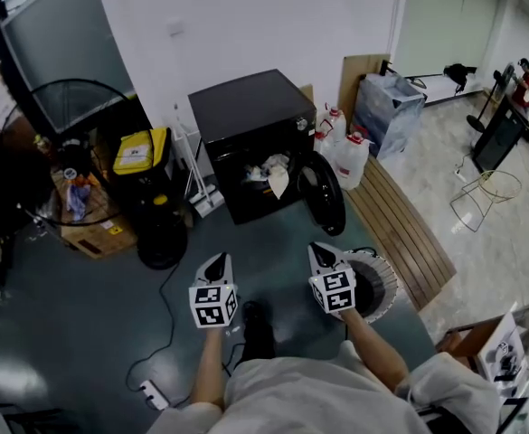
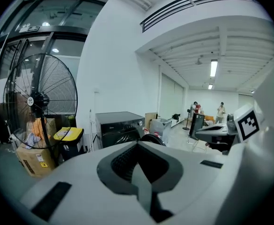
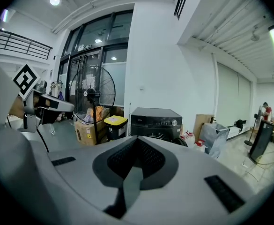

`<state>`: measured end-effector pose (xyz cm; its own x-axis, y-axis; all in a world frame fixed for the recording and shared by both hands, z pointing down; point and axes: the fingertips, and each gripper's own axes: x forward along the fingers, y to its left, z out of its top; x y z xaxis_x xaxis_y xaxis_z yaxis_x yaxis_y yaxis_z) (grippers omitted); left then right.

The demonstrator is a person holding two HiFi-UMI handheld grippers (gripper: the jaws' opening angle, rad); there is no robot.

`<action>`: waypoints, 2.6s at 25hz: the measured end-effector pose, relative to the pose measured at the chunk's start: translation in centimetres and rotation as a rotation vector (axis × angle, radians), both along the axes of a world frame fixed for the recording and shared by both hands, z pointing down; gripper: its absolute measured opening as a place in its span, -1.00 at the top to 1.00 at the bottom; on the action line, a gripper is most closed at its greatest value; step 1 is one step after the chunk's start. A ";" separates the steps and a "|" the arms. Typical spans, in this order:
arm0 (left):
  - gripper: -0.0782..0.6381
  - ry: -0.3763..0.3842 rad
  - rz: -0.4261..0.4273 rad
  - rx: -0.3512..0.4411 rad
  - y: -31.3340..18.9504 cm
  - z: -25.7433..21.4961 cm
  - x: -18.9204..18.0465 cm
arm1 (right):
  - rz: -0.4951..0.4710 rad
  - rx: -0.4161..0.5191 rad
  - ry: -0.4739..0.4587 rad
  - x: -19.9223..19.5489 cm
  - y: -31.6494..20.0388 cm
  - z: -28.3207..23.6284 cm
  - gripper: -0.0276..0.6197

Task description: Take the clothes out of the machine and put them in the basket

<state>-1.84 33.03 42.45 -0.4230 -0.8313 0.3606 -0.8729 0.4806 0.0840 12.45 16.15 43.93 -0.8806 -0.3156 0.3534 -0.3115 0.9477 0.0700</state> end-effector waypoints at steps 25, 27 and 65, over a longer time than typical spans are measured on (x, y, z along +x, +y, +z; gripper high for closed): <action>0.73 0.000 0.177 -0.007 -13.5 0.5 -29.9 | 0.082 0.044 0.090 -27.2 -9.2 0.6 0.85; 0.73 0.004 0.186 -0.012 -14.2 1.1 -30.7 | 0.085 0.042 0.101 -27.9 -9.8 1.3 0.85; 0.73 0.131 -0.111 -0.197 -28.8 17.2 -38.7 | -0.263 0.015 0.229 -41.6 -30.6 16.0 0.85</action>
